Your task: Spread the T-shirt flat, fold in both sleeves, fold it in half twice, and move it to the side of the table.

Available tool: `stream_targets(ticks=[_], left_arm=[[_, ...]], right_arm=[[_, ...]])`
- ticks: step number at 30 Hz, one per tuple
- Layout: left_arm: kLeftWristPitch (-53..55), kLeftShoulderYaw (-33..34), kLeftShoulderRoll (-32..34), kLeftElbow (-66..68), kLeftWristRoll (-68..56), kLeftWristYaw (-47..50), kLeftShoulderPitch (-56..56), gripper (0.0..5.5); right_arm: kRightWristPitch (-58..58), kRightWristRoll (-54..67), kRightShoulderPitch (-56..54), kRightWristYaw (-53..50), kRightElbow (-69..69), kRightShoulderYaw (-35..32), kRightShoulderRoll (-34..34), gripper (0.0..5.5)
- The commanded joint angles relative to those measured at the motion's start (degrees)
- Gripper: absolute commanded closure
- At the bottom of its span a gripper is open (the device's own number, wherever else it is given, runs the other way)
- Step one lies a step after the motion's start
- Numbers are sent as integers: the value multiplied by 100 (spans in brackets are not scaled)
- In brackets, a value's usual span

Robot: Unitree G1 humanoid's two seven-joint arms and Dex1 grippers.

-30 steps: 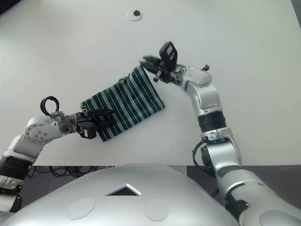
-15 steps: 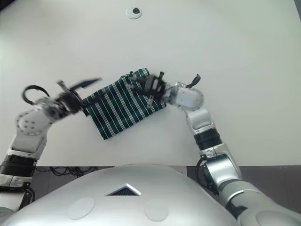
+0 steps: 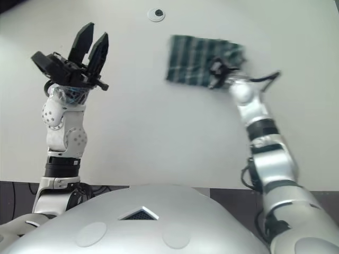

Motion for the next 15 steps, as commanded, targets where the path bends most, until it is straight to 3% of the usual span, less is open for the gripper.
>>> stream_targets(ticks=[1,6,11,15], left_arm=[[-34,106,-444,361,124,194,-346,380],[-95,100,-865,635,247,189,-625,380],[-509,474,-1185,1064,451,550,-772,380],[-969,856,-1420,1686,558,899,-845,380]], right_arm=[[488,334,1197,120,-392,-545,-477,460],[922,540,1915,-212,-2211,-882,-175,460],[437,-743,2007,-2564,-4482,-1382,341,460],[-1038,-1250,1817,-3558,-3943,-775,876,460]])
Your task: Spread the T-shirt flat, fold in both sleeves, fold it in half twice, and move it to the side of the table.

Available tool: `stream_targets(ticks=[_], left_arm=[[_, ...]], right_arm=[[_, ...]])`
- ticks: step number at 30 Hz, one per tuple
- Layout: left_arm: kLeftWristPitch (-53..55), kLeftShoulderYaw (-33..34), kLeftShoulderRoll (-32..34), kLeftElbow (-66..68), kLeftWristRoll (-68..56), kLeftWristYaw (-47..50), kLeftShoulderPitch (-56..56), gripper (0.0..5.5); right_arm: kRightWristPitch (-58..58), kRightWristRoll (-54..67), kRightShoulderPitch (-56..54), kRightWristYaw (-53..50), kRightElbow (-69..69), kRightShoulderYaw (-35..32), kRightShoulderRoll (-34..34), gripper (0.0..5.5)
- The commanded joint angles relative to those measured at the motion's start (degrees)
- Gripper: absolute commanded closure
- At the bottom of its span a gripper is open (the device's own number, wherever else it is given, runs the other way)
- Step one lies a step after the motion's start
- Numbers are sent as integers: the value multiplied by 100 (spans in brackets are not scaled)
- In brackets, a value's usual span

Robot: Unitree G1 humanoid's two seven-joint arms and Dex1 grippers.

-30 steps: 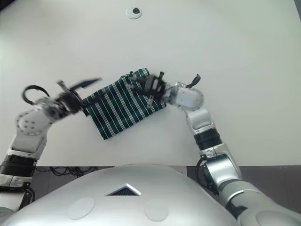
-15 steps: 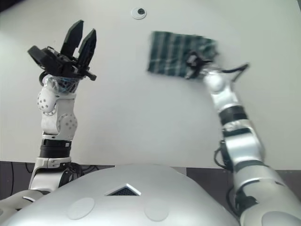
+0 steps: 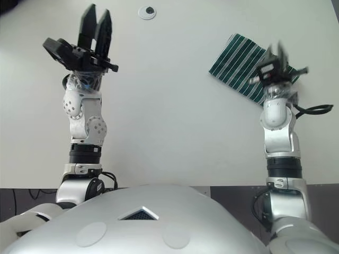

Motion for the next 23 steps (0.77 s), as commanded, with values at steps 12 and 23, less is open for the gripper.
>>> stream_targets(ticks=[12,23], left_arm=[[-2319,337,261,2145,2651,1783,90,380],[-2319,106,257,1439,2426,1716,646,380]], right_arm=[[-2836,1696,20,248,2733,249,840,460],[-2754,2069,491,903,2209,152,1123,460]])
